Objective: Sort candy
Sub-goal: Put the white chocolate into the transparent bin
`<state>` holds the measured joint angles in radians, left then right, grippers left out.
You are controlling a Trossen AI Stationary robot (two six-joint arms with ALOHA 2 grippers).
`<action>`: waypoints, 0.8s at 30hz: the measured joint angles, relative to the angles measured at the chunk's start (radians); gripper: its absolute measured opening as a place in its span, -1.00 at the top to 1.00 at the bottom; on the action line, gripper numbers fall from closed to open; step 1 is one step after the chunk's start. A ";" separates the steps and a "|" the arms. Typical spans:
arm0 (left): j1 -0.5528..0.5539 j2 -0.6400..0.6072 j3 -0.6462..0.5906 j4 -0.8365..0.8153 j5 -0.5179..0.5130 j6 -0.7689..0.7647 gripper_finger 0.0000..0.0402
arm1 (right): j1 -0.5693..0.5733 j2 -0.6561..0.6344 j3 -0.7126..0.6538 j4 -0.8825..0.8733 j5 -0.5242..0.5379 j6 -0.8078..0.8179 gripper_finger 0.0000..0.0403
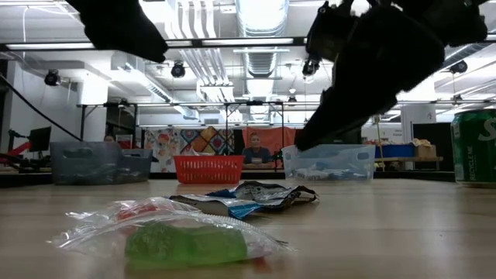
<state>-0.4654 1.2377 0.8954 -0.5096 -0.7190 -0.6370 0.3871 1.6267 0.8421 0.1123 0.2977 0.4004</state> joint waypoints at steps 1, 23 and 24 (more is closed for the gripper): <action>-0.028 0.016 0.001 0.015 -0.013 0.000 0.15 | 0.005 0.018 0.000 0.020 0.001 0.000 -0.04; -0.105 0.224 0.007 0.129 -0.034 -0.004 0.15 | -0.015 0.239 0.001 0.316 0.033 -0.287 -0.04; -0.105 0.222 0.007 0.129 -0.039 -0.003 0.15 | -0.021 0.249 0.002 0.330 0.027 -0.287 -0.04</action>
<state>-0.5705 1.4600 0.9028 -0.3803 -0.7581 -0.6403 0.3661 1.8761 0.8438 0.4420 0.3248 0.1133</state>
